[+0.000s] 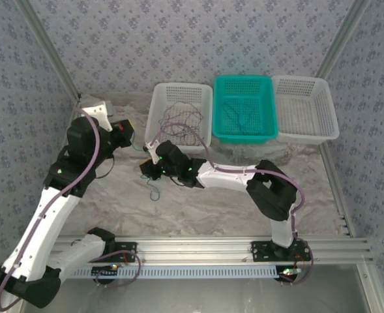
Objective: Untangle the cables
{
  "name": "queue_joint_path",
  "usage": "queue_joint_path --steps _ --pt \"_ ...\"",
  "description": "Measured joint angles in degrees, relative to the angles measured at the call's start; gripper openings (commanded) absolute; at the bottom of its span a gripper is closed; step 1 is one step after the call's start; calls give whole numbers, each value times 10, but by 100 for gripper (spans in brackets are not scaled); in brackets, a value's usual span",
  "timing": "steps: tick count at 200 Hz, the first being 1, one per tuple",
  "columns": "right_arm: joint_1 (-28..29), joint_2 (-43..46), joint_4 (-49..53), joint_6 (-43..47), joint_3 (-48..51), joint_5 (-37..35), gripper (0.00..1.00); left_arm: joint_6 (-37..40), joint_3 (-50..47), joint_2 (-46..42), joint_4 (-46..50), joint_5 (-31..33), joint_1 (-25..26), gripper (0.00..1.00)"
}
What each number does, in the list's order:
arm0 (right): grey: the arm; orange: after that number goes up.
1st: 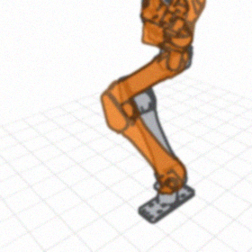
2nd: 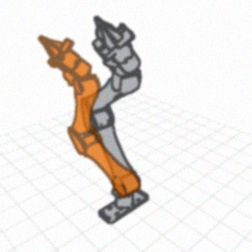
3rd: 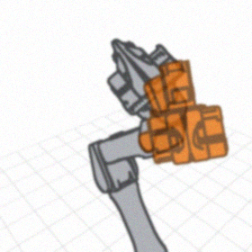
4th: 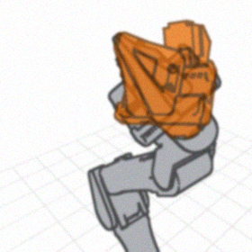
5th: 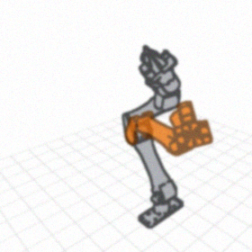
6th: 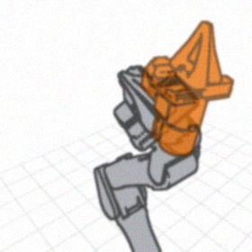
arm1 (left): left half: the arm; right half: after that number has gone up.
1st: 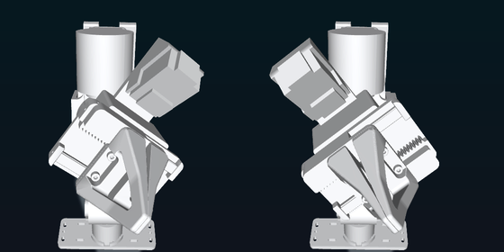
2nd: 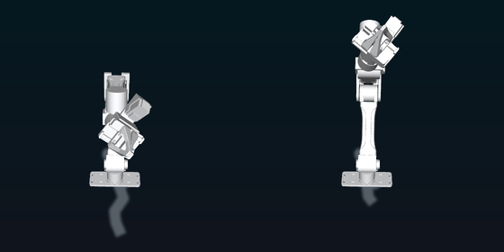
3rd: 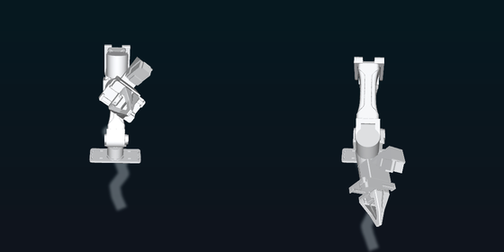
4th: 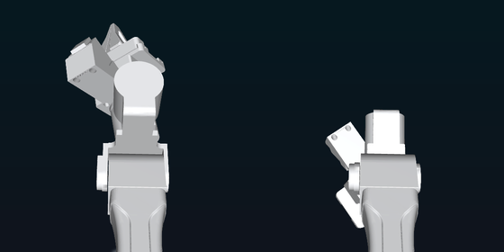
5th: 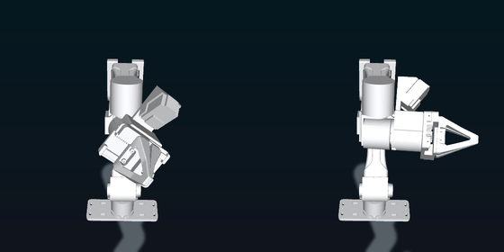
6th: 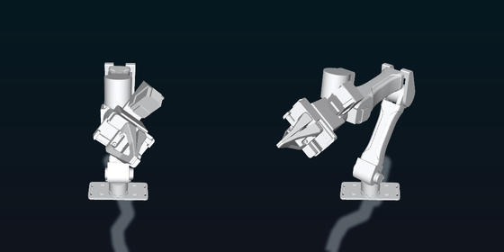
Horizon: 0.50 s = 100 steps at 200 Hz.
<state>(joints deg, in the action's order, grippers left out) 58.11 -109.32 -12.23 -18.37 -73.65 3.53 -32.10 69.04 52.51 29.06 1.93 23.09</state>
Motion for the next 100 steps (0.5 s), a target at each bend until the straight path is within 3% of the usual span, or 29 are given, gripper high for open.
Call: queue_joint_path --steps 17,83,100 --pt "-7 0 -5 -2 19 -12 14 -9 19 -8 31 12 -12 0" --pt "-19 48 -66 -44 139 -11 12 -36 22 -24 130 15 -80 0" --pt "-28 55 -81 -52 155 1 0 -36 22 -24 143 14 -85 0"
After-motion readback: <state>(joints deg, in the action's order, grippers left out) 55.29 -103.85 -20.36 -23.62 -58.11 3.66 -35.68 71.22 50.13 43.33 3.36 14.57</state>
